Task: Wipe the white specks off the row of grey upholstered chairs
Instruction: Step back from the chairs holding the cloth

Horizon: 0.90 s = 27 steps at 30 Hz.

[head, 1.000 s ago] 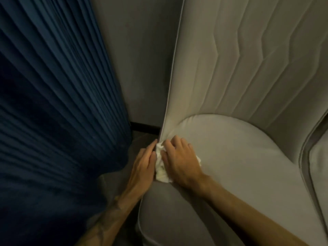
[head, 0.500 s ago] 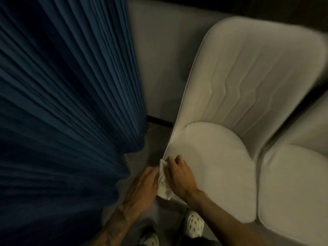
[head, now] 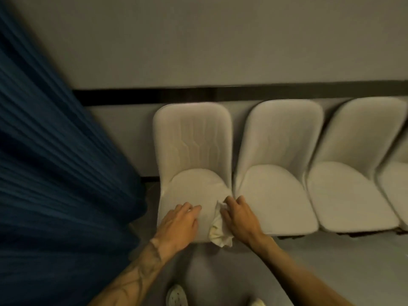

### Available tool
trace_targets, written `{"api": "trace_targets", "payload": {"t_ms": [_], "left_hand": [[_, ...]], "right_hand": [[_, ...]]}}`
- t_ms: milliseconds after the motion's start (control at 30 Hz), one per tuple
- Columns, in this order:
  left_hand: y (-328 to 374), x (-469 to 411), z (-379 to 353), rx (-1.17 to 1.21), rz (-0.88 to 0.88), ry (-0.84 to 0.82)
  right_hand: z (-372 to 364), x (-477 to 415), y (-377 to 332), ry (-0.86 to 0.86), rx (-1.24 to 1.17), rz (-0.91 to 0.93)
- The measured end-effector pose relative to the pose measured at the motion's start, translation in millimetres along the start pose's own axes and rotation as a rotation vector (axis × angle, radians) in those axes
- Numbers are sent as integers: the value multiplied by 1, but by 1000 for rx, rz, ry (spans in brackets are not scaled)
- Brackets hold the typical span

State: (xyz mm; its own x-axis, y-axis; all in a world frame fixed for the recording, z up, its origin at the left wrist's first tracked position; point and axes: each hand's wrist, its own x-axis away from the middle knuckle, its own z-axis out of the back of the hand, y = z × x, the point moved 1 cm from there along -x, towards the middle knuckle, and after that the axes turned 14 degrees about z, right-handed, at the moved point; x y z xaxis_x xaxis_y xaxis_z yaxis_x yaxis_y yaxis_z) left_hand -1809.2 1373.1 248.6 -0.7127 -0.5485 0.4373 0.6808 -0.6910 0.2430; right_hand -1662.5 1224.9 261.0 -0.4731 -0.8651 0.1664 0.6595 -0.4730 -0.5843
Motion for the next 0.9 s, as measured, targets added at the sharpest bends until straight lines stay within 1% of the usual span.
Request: {"api": "trace_targets", "payload": {"t_ms": [100,233,367,500,700,900], "left_hand": [[74,3,9,-74,-62,28],[189,7,4,-138,-115,38],[309,16,-11,-198,-140,16],[411,22,-22,-217,-167,-5],[549,3,-29,-219,-225,-4],[692,-40,-48,-213,-328,7]], "right_hand": [[58,43,40,67,-10,-58],[127,105,110,132,-13,-126],[196,168,186,183,-14,-174],[262,220,253,249,-12,-229],[350,270,351,356,-5,-299],[426,301,460,377,28,-381]]}}
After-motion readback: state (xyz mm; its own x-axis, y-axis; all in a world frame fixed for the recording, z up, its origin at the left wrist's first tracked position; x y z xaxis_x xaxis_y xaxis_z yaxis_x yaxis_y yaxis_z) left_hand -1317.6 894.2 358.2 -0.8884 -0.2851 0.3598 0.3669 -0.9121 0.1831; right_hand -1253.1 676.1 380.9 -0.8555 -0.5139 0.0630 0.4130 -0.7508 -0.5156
